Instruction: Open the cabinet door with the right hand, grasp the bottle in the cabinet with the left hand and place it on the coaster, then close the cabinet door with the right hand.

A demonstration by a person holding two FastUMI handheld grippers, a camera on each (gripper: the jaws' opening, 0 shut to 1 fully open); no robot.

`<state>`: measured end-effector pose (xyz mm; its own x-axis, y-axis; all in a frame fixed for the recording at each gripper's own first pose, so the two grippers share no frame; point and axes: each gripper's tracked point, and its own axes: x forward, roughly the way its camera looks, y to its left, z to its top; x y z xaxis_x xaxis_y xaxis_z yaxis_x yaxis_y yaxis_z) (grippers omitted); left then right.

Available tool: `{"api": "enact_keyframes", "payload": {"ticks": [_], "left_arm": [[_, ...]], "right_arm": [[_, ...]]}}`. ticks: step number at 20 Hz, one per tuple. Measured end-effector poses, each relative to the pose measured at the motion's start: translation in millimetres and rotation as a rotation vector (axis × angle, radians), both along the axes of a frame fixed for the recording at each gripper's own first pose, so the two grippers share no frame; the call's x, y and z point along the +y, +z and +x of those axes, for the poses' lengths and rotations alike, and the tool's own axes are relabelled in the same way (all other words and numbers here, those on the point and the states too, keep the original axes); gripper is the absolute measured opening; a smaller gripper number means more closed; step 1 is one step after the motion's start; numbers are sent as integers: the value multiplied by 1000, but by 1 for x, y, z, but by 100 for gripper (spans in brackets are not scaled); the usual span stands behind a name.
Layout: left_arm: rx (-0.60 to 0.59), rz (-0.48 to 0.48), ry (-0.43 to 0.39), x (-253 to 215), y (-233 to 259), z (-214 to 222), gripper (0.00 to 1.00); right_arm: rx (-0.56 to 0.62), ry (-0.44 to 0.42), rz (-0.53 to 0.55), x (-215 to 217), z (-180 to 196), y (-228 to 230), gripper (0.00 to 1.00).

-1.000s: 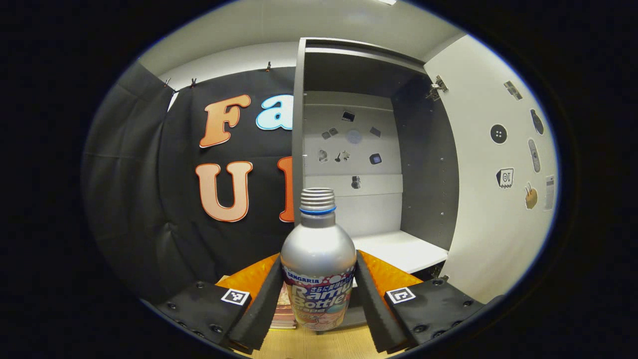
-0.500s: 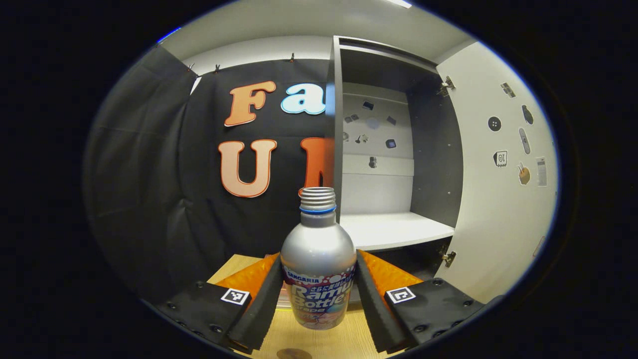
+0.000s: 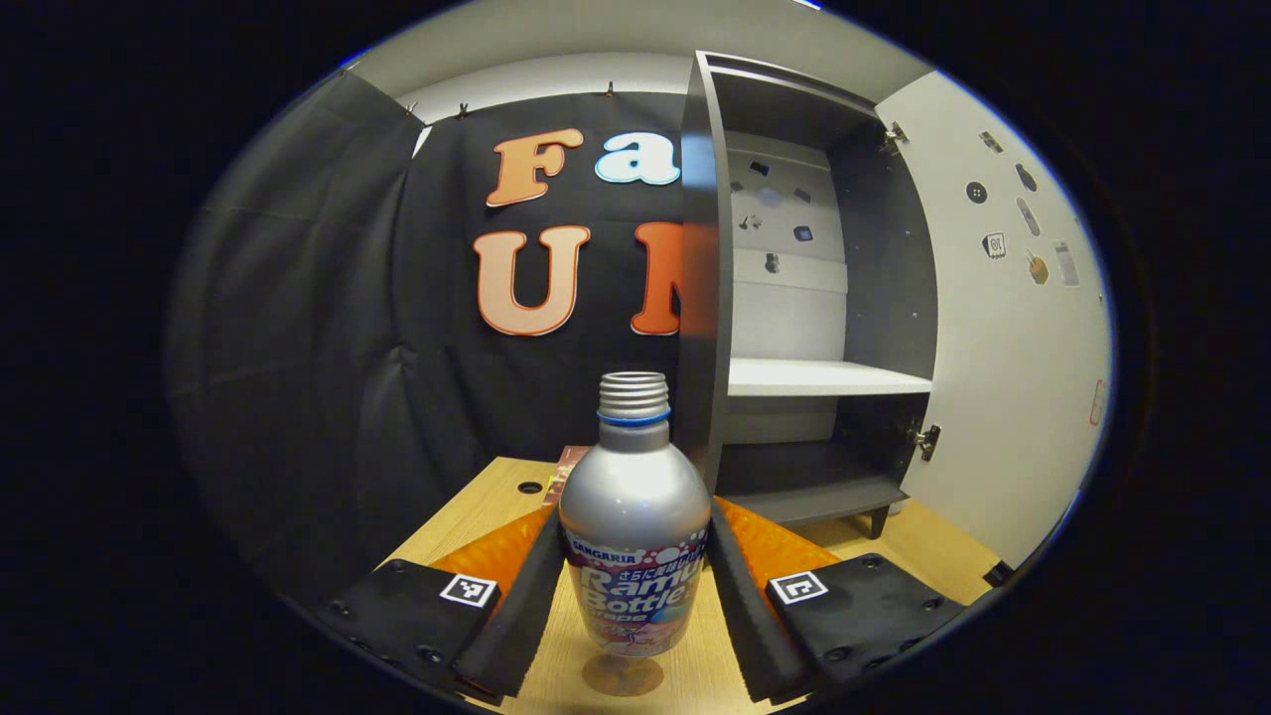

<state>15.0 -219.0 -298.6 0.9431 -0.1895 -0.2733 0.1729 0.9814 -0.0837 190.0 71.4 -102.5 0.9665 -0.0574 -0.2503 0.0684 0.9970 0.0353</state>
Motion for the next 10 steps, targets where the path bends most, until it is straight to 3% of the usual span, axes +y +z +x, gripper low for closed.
{"api": "enact_keyframes", "payload": {"ticks": [3, 4, 10], "left_arm": [[38, -37, 31, 8, -29, -7, 85], [49, -48, 41, 10, -39, -10, 85], [110, -81, 89, 19, -91, -9, 85]], "right_arm": [[18, -3, -1, 1, -4, -2, 98], [22, -6, -2, 2, -5, -2, 93], [28, -19, 3, 3, -6, -2, 93]]}}
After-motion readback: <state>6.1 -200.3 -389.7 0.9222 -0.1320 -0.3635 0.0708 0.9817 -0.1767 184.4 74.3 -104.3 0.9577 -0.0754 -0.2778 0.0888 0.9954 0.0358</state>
